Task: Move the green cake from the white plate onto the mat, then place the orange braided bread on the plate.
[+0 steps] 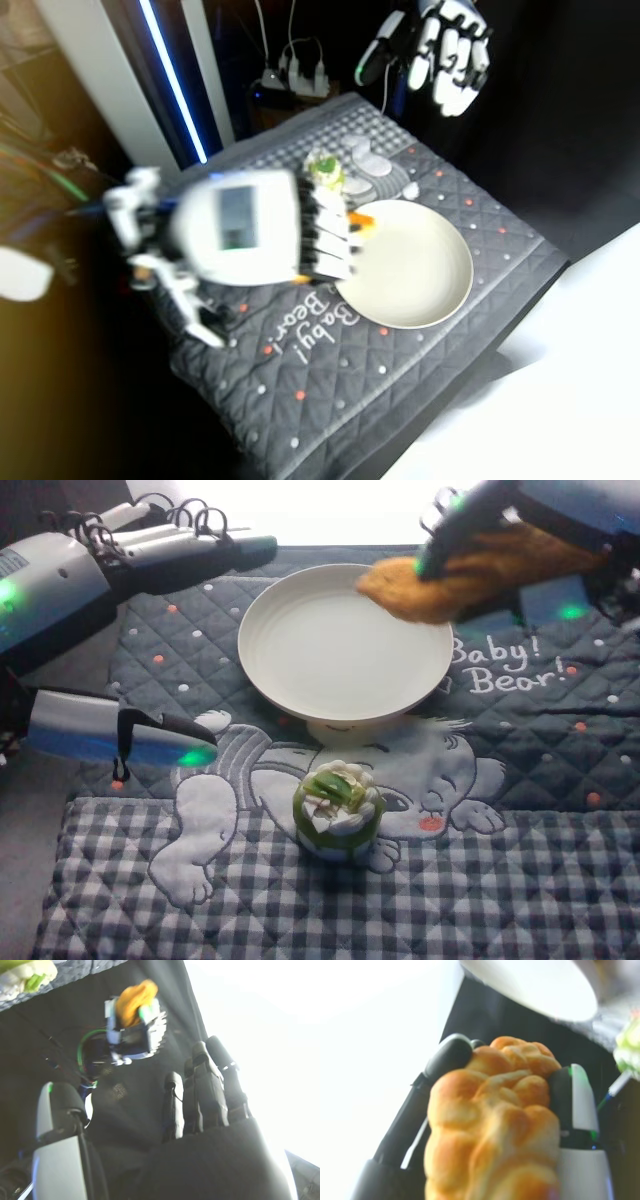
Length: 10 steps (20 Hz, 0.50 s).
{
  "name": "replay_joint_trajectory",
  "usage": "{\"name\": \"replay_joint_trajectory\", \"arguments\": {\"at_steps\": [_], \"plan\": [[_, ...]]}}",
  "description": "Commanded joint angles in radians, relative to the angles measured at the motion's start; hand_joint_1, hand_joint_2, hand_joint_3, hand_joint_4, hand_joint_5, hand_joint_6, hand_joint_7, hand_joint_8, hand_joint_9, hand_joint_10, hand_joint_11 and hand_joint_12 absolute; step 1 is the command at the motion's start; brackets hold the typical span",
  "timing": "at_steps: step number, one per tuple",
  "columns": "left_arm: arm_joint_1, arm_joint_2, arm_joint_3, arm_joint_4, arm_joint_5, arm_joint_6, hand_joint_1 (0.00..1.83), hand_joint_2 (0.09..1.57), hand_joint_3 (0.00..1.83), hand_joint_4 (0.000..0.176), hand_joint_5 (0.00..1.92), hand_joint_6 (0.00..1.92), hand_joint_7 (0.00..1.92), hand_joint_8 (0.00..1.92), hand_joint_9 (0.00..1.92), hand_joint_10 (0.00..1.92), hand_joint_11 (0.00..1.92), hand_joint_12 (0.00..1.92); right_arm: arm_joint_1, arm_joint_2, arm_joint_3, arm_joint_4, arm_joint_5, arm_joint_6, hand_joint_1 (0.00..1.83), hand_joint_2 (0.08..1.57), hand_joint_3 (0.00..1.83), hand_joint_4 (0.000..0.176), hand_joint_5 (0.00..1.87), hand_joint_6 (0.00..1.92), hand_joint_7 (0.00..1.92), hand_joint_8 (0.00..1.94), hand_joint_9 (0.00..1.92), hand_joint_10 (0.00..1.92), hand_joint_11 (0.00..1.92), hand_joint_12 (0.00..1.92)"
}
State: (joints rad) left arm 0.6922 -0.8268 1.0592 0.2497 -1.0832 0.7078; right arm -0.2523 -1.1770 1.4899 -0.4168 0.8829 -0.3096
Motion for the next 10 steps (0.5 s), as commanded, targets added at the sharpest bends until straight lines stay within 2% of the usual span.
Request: {"name": "replay_joint_trajectory", "arguments": {"at_steps": [1,2,3,4,5,6,7,8,9,10], "plan": [[-0.004,-0.009,0.008,-0.029,-0.123,-0.001,0.71,0.92,0.02,0.061,0.28,0.01,0.23,0.01,0.29,0.01,0.0,1.22,0.017,-0.014,0.017,-0.004,0.037,0.004,1.4,1.04,0.0,0.0,1.04,0.77,1.17,0.51,1.17,0.92,0.99,0.93],[-0.004,-0.021,0.017,-0.021,-0.122,-0.003,0.57,1.0,0.03,0.071,0.32,0.01,0.28,0.01,0.36,0.03,0.0,1.39,0.023,-0.036,0.033,-0.02,0.015,0.004,1.41,1.0,0.0,0.0,1.08,0.66,1.38,0.15,1.28,0.78,1.02,0.87],[-0.004,-0.026,0.022,-0.018,-0.122,-0.004,0.57,1.0,0.03,0.071,0.32,0.01,0.28,0.01,0.36,0.03,0.0,1.39,0.025,-0.049,0.042,-0.026,0.007,0.004,1.41,1.0,0.0,0.0,1.08,0.66,1.38,0.15,1.28,0.78,1.02,0.87],[-0.004,-0.033,0.028,-0.014,-0.124,-0.006,0.55,1.03,0.03,0.064,0.33,0.01,0.33,0.01,0.4,0.03,0.0,1.42,0.028,-0.071,0.062,-0.03,-0.004,0.004,1.41,0.99,0.0,0.0,1.14,0.5,1.43,0.07,1.26,0.86,1.06,0.93],[-0.004,-0.038,0.032,-0.01,-0.127,-0.008,0.54,1.02,0.01,0.003,0.33,0.0,0.36,0.01,0.38,0.01,0.0,1.33,0.031,-0.099,0.081,-0.03,-0.017,0.004,1.31,1.06,0.0,0.0,1.17,0.39,1.15,0.87,1.16,0.94,0.97,1.3],[-0.004,-0.041,0.033,-0.006,-0.129,-0.011,0.54,1.02,0.01,0.003,0.33,0.0,0.36,0.01,0.38,0.01,0.0,1.33,0.033,-0.119,0.098,-0.029,-0.03,0.004,1.31,1.06,0.0,0.0,1.17,0.39,1.15,0.87,1.16,0.94,0.97,1.3],[-0.004,-0.045,0.035,-0.002,-0.131,-0.013,0.46,1.02,0.01,0.0,0.35,0.01,0.37,0.01,0.41,0.02,0.0,1.29,0.035,-0.14,0.115,-0.029,-0.043,0.004,1.27,1.12,0.0,0.0,1.04,0.59,0.96,1.27,1.05,1.2,0.92,1.55],[-0.004,-0.052,0.039,0.001,-0.133,-0.015,0.43,1.03,0.01,0.0,0.34,0.0,0.37,0.0,0.41,0.01,0.0,1.24,0.036,-0.157,0.135,-0.029,-0.055,0.004,1.19,1.13,0.0,0.0,0.97,0.92,0.84,1.63,0.95,1.67,0.93,1.85],[-0.004,-0.062,0.044,0.003,-0.137,-0.017,0.42,1.04,0.01,0.0,0.35,0.01,0.38,0.0,0.42,0.01,0.0,1.23,0.037,-0.174,0.154,-0.029,-0.062,0.004,1.23,1.17,0.0,0.0,0.86,1.12,0.85,1.35,0.91,1.67,0.91,1.86],[-0.004,-0.075,0.052,0.007,-0.141,-0.029,0.42,1.06,0.01,0.0,0.35,0.0,0.36,0.0,0.4,0.01,0.0,1.25,0.038,-0.196,0.176,-0.027,-0.066,0.004,1.18,1.14,0.0,0.0,0.92,1.05,0.82,1.65,0.95,1.86,1.02,1.91]]}}
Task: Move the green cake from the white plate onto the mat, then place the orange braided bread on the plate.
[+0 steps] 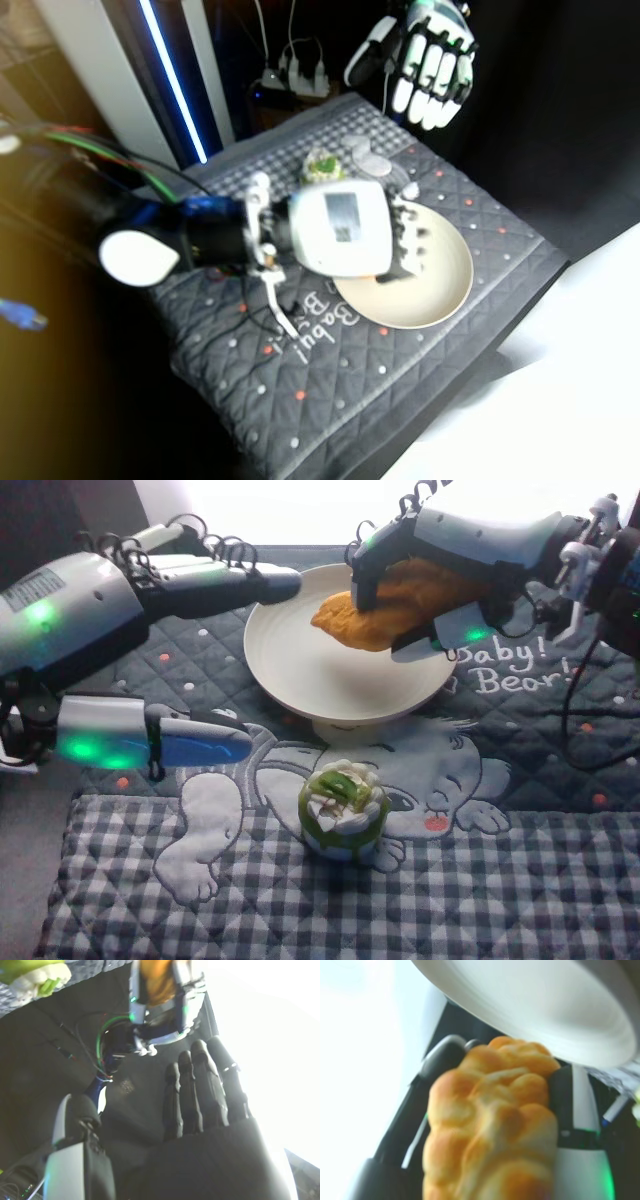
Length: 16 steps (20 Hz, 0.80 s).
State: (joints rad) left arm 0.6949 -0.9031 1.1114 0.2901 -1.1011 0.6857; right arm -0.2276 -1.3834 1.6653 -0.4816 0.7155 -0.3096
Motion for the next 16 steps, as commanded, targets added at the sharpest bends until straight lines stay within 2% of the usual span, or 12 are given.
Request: {"name": "replay_joint_trajectory", "arguments": {"at_steps": [1,2,5,6,7,8,10,11,12,14,15,16], "plan": [[-0.007,-0.004,0.003,-0.03,-0.126,-0.013,0.43,1.04,0.0,0.0,0.36,0.01,0.38,0.01,0.42,0.01,0.0,1.27,0.014,0.002,0.009,0.041,0.101,0.004,1.16,1.14,0.0,0.0,0.93,1.05,0.76,1.88,0.99,1.91,1.11,1.92],[-0.007,-0.008,0.006,-0.027,-0.13,-0.018,0.47,1.02,0.0,0.0,0.36,0.0,0.39,0.01,0.45,0.02,0.0,1.24,0.016,-0.011,0.02,0.046,0.101,0.004,1.14,1.18,0.0,0.0,0.84,1.17,0.7,1.7,0.88,1.91,1.01,1.92],[-0.007,-0.008,0.007,-0.025,-0.141,-0.028,0.48,0.96,0.0,0.0,0.33,0.0,0.37,0.0,0.45,0.01,0.0,1.23,0.021,-0.048,0.046,0.061,0.101,0.004,1.13,1.2,0.0,0.0,0.8,1.24,0.69,1.93,1.04,1.92,1.21,1.92],[-0.007,-0.009,0.008,-0.025,-0.144,-0.028,0.45,0.99,0.0,0.014,0.31,0.0,0.35,0.0,0.45,0.0,0.0,1.3,0.022,-0.057,0.051,0.065,0.101,0.004,1.17,1.28,0.0,0.0,0.67,1.41,0.66,1.63,0.9,1.92,1.06,1.92],[-0.007,-0.009,0.008,-0.025,-0.144,-0.028,0.45,0.99,0.0,0.014,0.31,0.0,0.35,0.0,0.45,0.0,0.0,1.3,0.023,-0.063,0.054,0.07,0.101,0.004,1.17,1.28,0.0,0.0,0.67,1.41,0.66,1.63,0.9,1.92,1.06,1.92],[-0.007,-0.011,0.008,-0.025,-0.148,-0.028,0.48,0.97,0.0,0.016,0.32,0.0,0.35,0.0,0.45,0.0,0.0,1.31,0.024,-0.073,0.061,0.083,0.101,0.004,1.18,1.29,0.0,0.0,0.68,1.19,0.65,1.75,0.83,1.82,0.96,1.9],[-0.007,-0.013,0.008,-0.025,-0.15,-0.032,0.51,0.97,0.0,0.0,0.31,0.0,0.37,0.01,0.46,0.01,0.0,1.29,0.026,-0.079,0.065,0.092,0.101,0.004,1.33,1.23,0.0,0.0,0.73,1.37,0.65,1.37,0.79,1.43,0.61,1.46],[-0.007,-0.012,0.008,-0.025,-0.151,-0.036,0.49,0.97,0.0,0.0,0.32,0.0,0.38,0.0,0.47,0.01,0.0,1.22,0.026,-0.079,0.059,0.091,0.103,0.004,1.14,1.25,0.0,0.0,0.72,1.37,0.68,0.63,0.68,0.71,0.41,1.14],[-0.006,-0.012,0.008,-0.025,-0.151,-0.04,0.49,0.97,0.0,0.0,0.32,0.0,0.38,0.0,0.47,0.01,0.0,1.22,0.026,-0.077,0.05,0.083,0.105,0.004,1.14,1.25,0.0,0.0,0.72,1.37,0.68,0.63,0.68,0.71,0.41,1.14],[-0.004,-0.013,0.009,-0.025,-0.148,-0.05,0.53,0.94,0.0,0.0,0.33,0.0,0.39,0.01,0.48,0.01,0.01,1.2,0.026,-0.074,0.029,0.071,0.115,0.004,0.97,1.1,0.0,0.0,0.46,0.05,0.53,0.02,0.61,0.12,0.22,1.09],[-0.004,-0.013,0.009,-0.026,-0.148,-0.054,0.53,0.94,0.0,0.0,0.33,0.0,0.39,0.01,0.48,0.01,0.01,1.2,0.026,-0.066,0.019,0.068,0.116,0.004,0.97,1.1,0.0,0.0,0.46,0.05,0.53,0.02,0.61,0.12,0.22,1.09],[-0.004,-0.012,0.009,-0.026,-0.149,-0.059,0.47,0.95,0.0,0.015,0.33,0.0,0.38,0.0,0.48,0.0,0.03,1.2,0.026,-0.052,0.004,0.062,0.116,0.004,0.87,1.01,0.0,0.041,0.32,0.0,0.49,0.0,0.66,0.06,0.28,0.99]]}}
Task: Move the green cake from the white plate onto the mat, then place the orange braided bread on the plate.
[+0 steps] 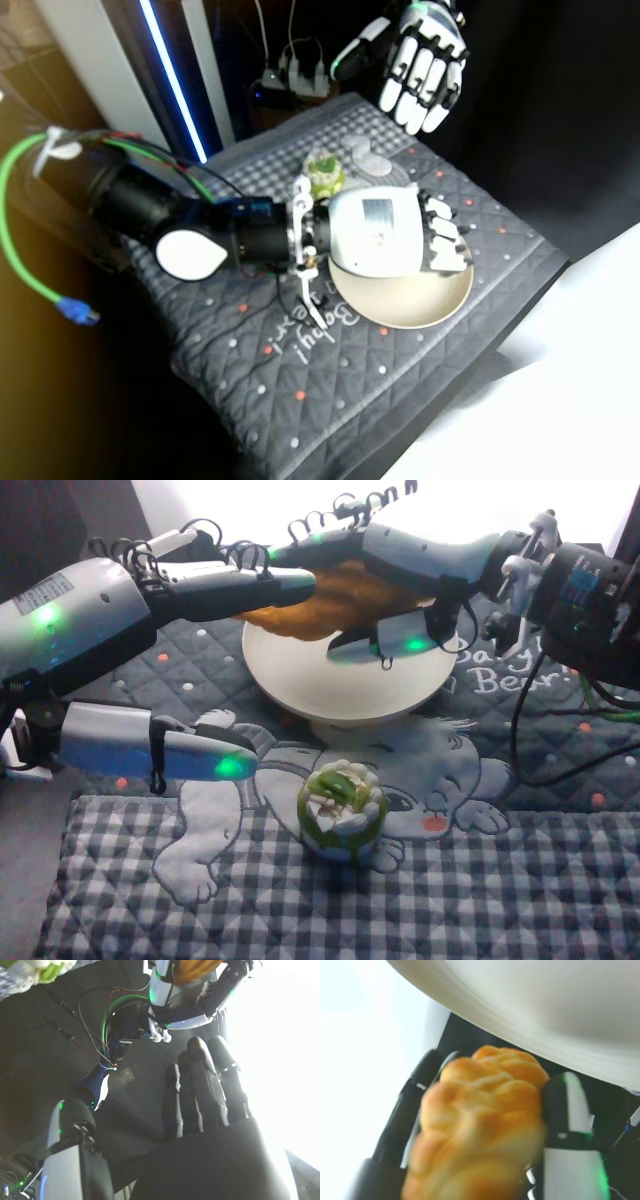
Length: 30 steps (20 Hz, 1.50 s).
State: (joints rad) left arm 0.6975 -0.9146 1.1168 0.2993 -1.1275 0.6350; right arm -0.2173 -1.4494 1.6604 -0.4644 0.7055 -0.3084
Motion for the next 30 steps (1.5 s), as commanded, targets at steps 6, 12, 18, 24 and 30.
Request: {"name": "replay_joint_trajectory", "arguments": {"at_steps": [6,12,18,24,30], "plan": [[0.011,0.013,-0.01,-0.06,-0.128,-0.009,0.48,0.96,0.0,0.008,0.31,0.0,0.38,0.0,0.46,0.0,0.01,1.33,0.015,0.101,-0.081,0.017,0.145,0.003,0.64,0.85,0.0,0.13,0.1,0.0,0.36,0.0,0.47,0.0,0.25,0.82],[0.025,0.028,-0.018,-0.084,-0.145,-0.009,0.46,0.97,0.0,0.009,0.31,0.0,0.4,0.0,0.49,0.01,0.01,1.29,0.015,0.102,-0.081,0.017,0.153,0.003,0.69,0.8,0.0,0.134,0.04,0.0,0.36,0.0,0.46,0.0,0.12,1.11],[0.033,0.05,-0.027,-0.111,-0.164,-0.001,0.48,1.01,0.01,0.019,0.29,0.0,0.38,0.0,0.45,0.0,0.01,1.26,0.015,0.15,-0.133,0.002,0.176,0.003,0.71,0.8,0.0,0.128,0.01,0.01,0.24,0.0,0.28,0.0,0.0,0.95],[0.073,0.093,-0.047,-0.179,-0.227,0.041,0.45,1.02,0.01,0.0,0.31,0.0,0.41,0.0,0.46,0.0,0.0,1.36,0.015,0.227,-0.193,0.019,0.256,0.003,0.45,1.07,0.02,0.047,0.05,0.01,0.0,0.0,0.0,0.0,0.0,0.03],[0.093,0.127,-0.065,-0.217,-0.293,0.066,0.41,1.16,0.02,0.0,0.29,0.0,0.34,0.0,0.38,0.0,0.0,1.19,0.014,0.322,-0.253,0.072,0.351,0.003,0.69,0.74,0.0,0.15,0.16,0.0,0.29,0.0,0.31,0.0,0.0,0.94]]}}
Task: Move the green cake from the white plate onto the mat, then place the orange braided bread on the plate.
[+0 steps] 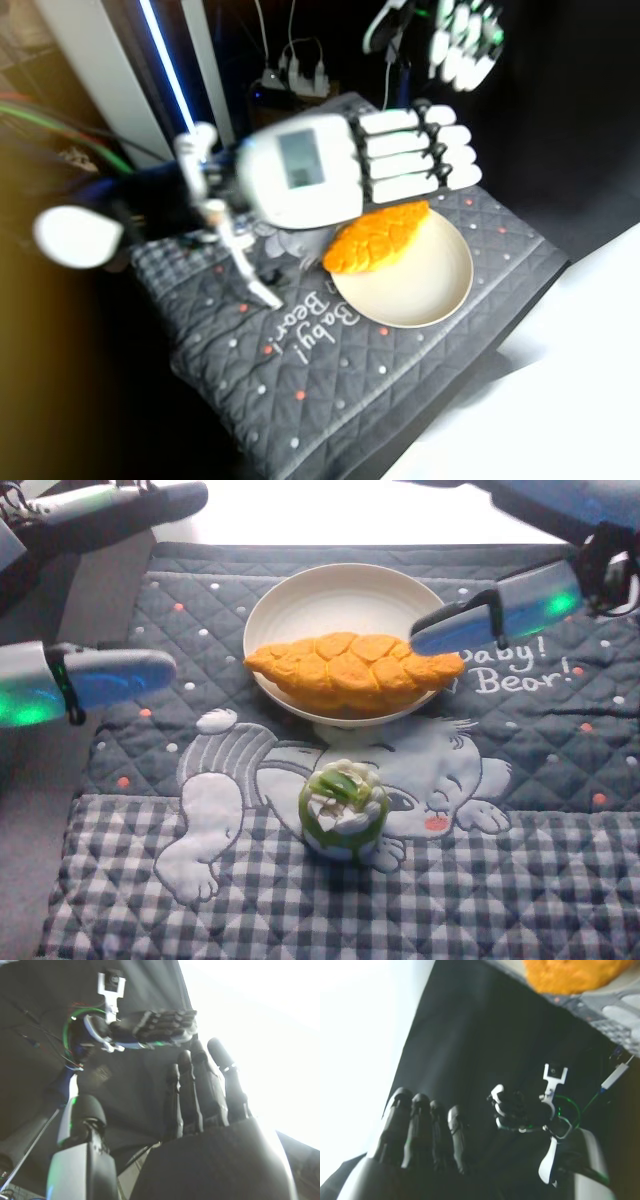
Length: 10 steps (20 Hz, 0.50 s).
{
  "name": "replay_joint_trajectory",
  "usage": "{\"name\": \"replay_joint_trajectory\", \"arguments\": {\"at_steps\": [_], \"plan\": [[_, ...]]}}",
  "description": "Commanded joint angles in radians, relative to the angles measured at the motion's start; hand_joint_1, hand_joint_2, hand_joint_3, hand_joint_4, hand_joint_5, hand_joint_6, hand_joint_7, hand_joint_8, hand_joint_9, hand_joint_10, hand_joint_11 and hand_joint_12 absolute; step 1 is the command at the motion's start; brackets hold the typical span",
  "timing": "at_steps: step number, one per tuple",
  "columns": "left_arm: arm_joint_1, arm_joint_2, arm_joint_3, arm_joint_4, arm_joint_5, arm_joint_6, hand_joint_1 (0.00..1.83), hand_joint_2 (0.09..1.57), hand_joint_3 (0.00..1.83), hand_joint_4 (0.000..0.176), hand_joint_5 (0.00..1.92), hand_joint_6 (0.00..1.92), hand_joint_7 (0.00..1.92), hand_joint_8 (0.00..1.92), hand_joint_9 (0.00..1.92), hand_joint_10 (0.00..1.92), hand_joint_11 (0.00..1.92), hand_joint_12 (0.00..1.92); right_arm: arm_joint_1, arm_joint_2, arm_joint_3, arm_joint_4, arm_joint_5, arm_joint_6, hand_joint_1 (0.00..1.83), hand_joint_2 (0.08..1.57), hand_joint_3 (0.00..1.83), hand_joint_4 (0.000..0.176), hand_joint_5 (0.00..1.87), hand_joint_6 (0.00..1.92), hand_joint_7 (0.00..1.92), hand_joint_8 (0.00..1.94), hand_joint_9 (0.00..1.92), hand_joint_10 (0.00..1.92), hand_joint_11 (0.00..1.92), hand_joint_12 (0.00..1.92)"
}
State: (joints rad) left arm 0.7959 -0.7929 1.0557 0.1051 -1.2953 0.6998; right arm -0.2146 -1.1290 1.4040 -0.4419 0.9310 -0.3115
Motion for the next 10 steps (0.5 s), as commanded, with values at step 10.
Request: {"name": "replay_joint_trajectory", "arguments": {"at_steps": [10], "plan": [[0.039,0.031,-0.019,-0.063,-0.184,0.001,0.47,1.19,0.0,0.0,0.35,0.0,0.38,0.0,0.39,0.01,0.0,1.25,0.006,0.156,-0.178,0.124,0.238,-0.207,0.59,0.88,0.0,0.176,0.09,0.0,0.0,0.0,0.0,0.0,0.0,0.22]]}}
